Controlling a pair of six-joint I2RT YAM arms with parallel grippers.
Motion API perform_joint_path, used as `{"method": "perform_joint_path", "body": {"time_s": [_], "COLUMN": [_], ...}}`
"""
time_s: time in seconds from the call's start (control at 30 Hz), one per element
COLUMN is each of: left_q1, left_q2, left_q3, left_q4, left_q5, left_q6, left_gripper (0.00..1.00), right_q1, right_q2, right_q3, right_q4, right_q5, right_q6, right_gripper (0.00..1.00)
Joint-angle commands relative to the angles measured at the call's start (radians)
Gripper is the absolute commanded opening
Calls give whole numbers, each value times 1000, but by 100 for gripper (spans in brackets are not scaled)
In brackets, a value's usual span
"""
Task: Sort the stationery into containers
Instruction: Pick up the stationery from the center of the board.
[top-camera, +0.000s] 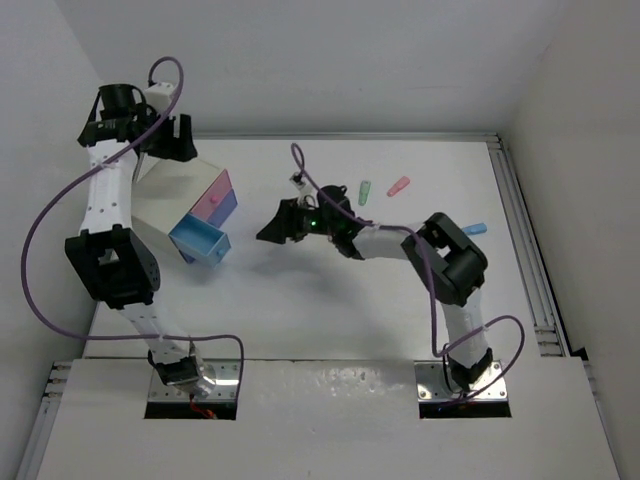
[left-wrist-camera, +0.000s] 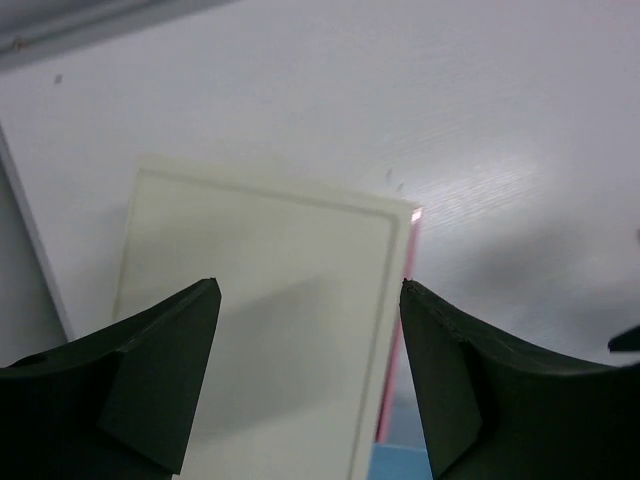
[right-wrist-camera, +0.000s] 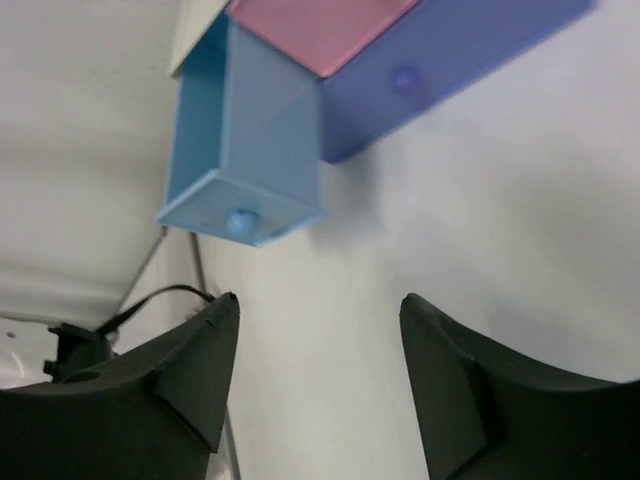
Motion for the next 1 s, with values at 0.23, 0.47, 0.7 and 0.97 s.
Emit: {"method": "perform_joint_path", "body": {"time_s": [0.23,0.47,0.7,0.97], "left_q1": [-403,-621,-790,-845], "left_q2": [-96,127,309,413], "left_q3": [-97,-104,-8,27], "left_q4": [95,61,29,83], "left_q5": [3,-14,-100,-100], "left_q6": [62,21,15,-35], "left_gripper": [77,76,76,78], "right_q1": [-489,-791,-954,-1077], "right_q2": [-442,-667,-807,-859], "right_q3": [-61,-168,-277,-323], "right_q4": [-697,-979,-1083,-1122], "right_q5": [-76,37,142,113], "right_q6": [-486,-549,-598,-594], "right_gripper": [71,72,74,75]}}
